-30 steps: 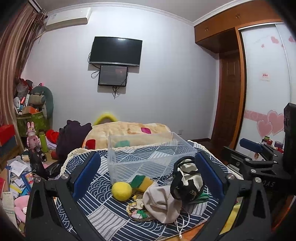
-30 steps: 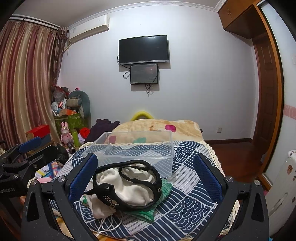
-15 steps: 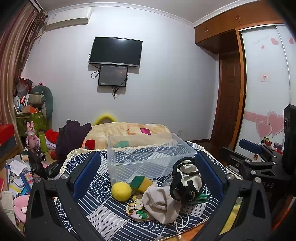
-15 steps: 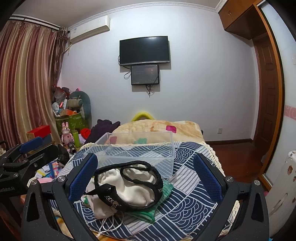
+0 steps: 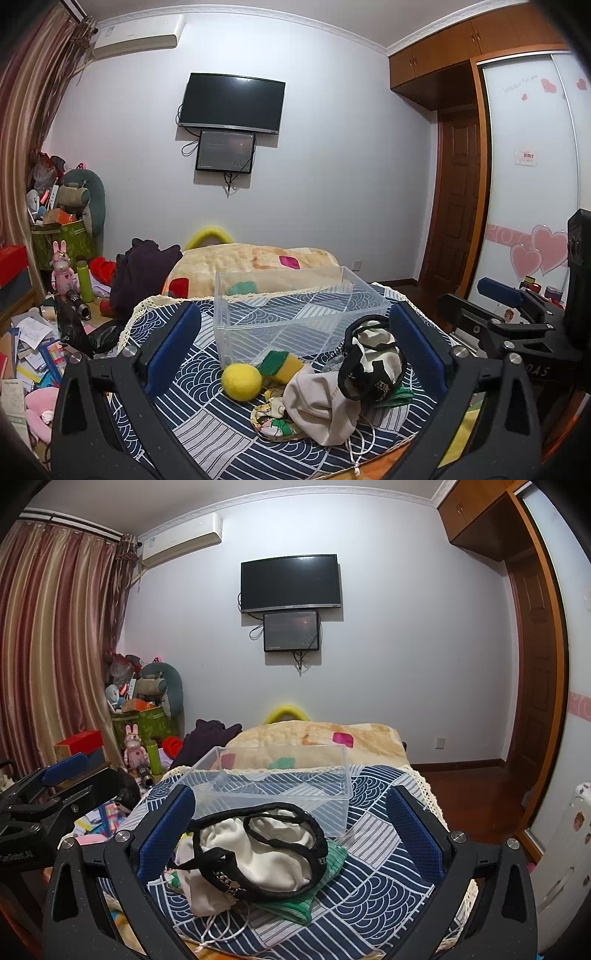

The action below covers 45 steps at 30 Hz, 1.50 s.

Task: Organize soft objects

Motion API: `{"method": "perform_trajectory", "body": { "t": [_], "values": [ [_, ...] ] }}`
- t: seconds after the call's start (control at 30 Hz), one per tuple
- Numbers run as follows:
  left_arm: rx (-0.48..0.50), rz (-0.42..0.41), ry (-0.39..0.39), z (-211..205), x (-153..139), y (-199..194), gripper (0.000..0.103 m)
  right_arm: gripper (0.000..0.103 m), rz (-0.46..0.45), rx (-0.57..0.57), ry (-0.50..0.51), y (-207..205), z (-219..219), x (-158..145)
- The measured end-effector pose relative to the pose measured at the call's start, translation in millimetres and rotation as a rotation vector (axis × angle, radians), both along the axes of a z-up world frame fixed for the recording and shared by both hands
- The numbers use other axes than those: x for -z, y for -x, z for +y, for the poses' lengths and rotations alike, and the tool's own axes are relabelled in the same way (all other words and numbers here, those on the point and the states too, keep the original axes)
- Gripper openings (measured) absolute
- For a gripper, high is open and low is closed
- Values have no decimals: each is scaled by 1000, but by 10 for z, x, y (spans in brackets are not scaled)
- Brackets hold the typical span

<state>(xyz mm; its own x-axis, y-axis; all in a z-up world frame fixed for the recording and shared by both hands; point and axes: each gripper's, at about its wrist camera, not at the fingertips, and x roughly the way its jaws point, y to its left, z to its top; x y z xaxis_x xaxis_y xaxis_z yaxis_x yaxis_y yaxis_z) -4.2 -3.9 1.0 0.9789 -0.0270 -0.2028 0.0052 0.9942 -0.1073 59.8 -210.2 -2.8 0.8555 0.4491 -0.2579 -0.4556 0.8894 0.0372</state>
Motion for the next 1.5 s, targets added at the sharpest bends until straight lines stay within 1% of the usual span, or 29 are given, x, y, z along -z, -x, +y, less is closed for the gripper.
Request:
{"method": "perform_trajectory", "body": {
  "t": [0.47,0.67,0.73,0.77,0.8,0.87,0.93,0.97,1.03,1.1,1.17,1.27,1.37,1.43,1.5],
  "values": [
    [17,-2,9,61,30,-1,103,103,-5,-17,-9,3,-2,25],
    [37,-5,5,91,120,-60,103,103,4,-26,-8,-29,18,112],
    [39,3,14,132,148,-94,101,101,17,-30,-5,-62,31,157],
    [39,10,21,165,168,-118,95,98,24,-33,-5,-79,23,173],
    [35,23,29,207,193,-153,85,93,34,-37,-6,-100,22,190],
    [24,56,43,289,241,-236,77,87,67,-41,-9,-166,11,241],
    [5,87,62,381,315,-316,72,84,108,-43,-14,-245,-1,308],
    [-8,105,71,433,365,-367,67,82,122,-44,-17,-270,-6,332],
    [-24,138,89,515,447,-442,65,80,149,-46,-22,-318,-10,382],
    [-36,175,110,598,551,-536,59,75,164,-37,-17,-357,-3,432],
    [-44,212,121,638,658,-622,57,71,185,-27,-7,-411,0,490],
    [-49,258,123,657,810,-731,57,65,237,-16,-4,-533,-9,602],
    [-17,297,138,640,933,-823,57,61,294,-14,-3,-622,-22,705],
    [-14,318,133,634,1004,-885,57,56,312,-17,-4,-633,-22,750],
    [-25,343,124,607,1080,-944,57,44,323,-31,-7,-617,-18,762]
  ]
}}
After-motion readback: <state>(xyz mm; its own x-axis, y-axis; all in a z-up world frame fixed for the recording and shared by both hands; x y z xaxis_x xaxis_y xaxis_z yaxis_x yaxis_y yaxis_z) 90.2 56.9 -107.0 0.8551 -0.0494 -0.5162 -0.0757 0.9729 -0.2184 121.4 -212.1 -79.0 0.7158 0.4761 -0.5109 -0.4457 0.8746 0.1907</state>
